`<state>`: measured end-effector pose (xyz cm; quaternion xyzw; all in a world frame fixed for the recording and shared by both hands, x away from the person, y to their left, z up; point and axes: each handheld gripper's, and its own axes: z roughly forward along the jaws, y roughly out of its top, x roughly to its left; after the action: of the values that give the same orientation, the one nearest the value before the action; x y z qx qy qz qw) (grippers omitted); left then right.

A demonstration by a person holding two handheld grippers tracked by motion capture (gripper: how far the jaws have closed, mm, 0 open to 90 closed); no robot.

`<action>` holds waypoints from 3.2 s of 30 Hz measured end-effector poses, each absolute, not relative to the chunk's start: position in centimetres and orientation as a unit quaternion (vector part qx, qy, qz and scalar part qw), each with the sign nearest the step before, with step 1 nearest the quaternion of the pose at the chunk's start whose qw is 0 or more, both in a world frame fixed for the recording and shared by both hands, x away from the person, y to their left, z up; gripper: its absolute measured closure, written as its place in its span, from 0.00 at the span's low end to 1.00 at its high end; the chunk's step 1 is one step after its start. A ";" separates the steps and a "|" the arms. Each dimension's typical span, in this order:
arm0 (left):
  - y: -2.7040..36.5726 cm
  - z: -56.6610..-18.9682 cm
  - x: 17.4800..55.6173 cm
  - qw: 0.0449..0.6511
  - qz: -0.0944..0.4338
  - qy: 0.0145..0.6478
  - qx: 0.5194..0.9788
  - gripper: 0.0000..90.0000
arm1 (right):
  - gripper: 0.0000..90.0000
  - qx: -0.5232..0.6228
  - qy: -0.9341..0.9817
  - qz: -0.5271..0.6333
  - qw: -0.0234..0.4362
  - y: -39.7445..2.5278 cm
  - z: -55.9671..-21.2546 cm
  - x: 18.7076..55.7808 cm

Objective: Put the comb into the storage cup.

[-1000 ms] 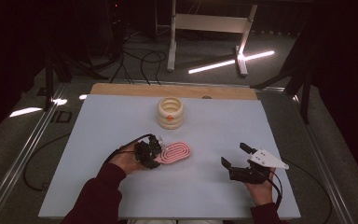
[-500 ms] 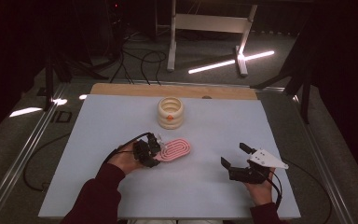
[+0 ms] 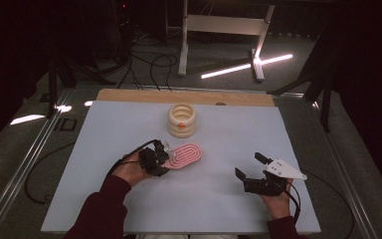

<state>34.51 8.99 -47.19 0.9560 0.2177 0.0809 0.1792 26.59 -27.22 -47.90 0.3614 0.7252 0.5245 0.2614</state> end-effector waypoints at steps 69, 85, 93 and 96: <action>11.2 -42.9 33.0 0.260 0.170 0.291 0.905 0.78 | 0.09 0.362 0.779 0.502 0.099 -17.6 -42.5 31.8; 10.9 -42.8 32.5 0.277 0.172 0.293 0.899 0.78 | 0.08 0.361 0.784 0.498 0.085 -15.1 -41.8 32.6; 10.8 -42.7 32.2 0.283 0.175 0.292 0.897 0.78 | 0.08 0.357 0.784 0.502 0.076 -14.3 -42.0 32.9; 10.8 -42.8 32.1 0.288 0.176 0.294 0.894 0.78 | 0.08 0.362 0.780 0.505 0.075 -14.3 -42.0 33.0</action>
<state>32.11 10.81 -42.76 0.8943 0.2935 0.1756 0.2885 32.98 -14.27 -42.01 0.3616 0.7803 0.5048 0.0747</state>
